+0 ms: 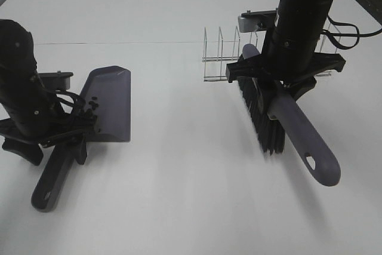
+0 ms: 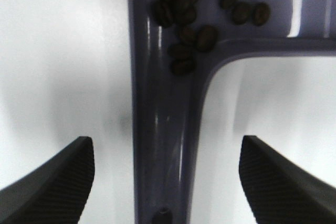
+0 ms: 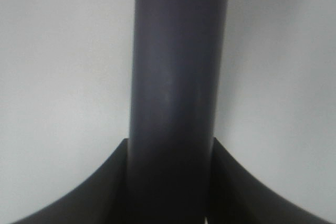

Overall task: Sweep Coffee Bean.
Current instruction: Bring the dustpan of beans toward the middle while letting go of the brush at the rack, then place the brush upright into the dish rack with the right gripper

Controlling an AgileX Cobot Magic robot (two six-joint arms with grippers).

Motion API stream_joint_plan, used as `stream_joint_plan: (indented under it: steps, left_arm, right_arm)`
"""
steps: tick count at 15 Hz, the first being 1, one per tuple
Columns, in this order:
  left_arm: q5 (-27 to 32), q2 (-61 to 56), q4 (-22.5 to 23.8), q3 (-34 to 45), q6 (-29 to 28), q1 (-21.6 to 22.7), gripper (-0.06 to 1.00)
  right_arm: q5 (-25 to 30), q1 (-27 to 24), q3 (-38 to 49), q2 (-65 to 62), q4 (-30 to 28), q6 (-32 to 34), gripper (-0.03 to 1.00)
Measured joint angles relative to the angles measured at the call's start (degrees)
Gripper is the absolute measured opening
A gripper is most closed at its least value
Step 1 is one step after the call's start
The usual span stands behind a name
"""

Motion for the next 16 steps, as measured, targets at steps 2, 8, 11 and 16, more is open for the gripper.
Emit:
stream_joint_plan:
  steps: [2, 8, 11, 16]
  left_arm:
    - [-0.1, -5.8, 0.1, 0.0, 0.0, 0.0, 0.7]
    - [1.7, -20.1, 5.6, 0.1, -0.6, 0.2, 0.7]
    - [3.0, -20.9, 7.0, 0.1, -1.4, 0.2, 0.7]
    - [4.5, -20.9, 7.4, 0.1, -1.5, 0.2, 0.7]
  right_arm:
    - [0.3, 0.0, -2.6, 1.5, -0.3, -0.2, 0.29]
    - [8.1, 0.0, -14.7, 13.5, -4.1, -0.2, 0.29]
    - [8.9, -0.4, -20.3, 16.7, -3.3, 0.3, 0.29]
    - [8.9, -3.5, -25.6, 19.7, 0.8, -1.2, 0.3]
